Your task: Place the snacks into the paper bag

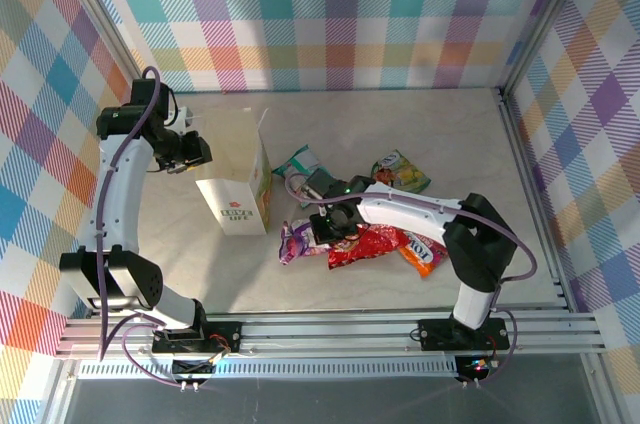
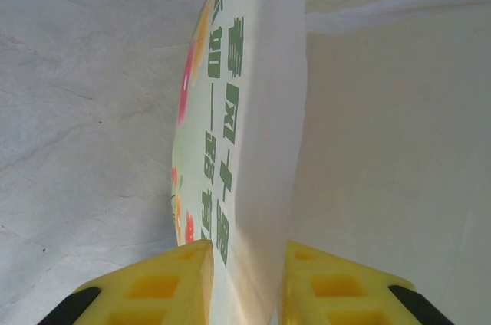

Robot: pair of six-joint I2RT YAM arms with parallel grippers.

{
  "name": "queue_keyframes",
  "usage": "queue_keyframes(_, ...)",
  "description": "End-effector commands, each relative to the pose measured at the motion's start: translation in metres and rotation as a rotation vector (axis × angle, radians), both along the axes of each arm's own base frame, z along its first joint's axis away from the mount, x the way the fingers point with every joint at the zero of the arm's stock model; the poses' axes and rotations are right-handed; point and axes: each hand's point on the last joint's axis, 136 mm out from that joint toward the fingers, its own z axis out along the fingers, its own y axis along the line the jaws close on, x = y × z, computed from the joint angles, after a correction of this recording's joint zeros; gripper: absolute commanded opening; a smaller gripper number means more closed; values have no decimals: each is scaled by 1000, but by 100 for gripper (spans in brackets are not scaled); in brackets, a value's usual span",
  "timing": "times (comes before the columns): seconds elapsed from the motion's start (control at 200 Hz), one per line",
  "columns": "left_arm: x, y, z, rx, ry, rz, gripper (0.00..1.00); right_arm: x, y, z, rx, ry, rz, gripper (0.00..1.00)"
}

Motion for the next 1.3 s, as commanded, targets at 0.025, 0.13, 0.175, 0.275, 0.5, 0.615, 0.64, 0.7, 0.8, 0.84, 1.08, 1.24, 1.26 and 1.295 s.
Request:
queue_keyframes(0.025,-9,-2,10,2,-9,2,27,8,7,49,57,-106,34,0)
queue_keyframes(0.13,-10,-1,11,5,-14,5,27,12,8,70,84,-152,45,0)
queue_keyframes(0.175,-10,0,12,8,-15,6,27,14,7,78,89,-172,49,0)
queue_keyframes(0.275,-9,-1,12,4,-17,8,27,18,5,93,86,-213,58,0)
queue_keyframes(0.5,-8,-1,17,3,-28,10,27,24,3,123,108,-288,72,0)
queue_keyframes(0.615,-7,-1,21,1,-35,16,29,28,3,142,127,-333,80,0)
queue_keyframes(0.64,-7,-1,21,2,-36,17,30,28,3,146,129,-341,82,0)
queue_keyframes(0.7,-7,0,23,3,-38,23,35,30,3,154,132,-360,89,0)
queue_keyframes(0.8,-5,-1,27,-4,-43,27,38,33,3,164,135,-390,95,0)
queue_keyframes(0.84,-6,-2,29,-9,-46,24,39,34,2,167,136,-400,96,0)
queue_keyframes(1.08,-7,-1,48,-7,-100,25,43,37,-5,182,131,-451,86,0)
queue_keyframes(1.24,-4,-1,60,-8,-138,26,45,39,-11,196,131,-495,84,0)
queue_keyframes(1.26,-3,0,62,-5,-145,28,45,39,-12,199,131,-502,82,0)
queue_keyframes(1.295,-1,1,64,1,-155,35,45,39,-14,203,130,-512,82,0)
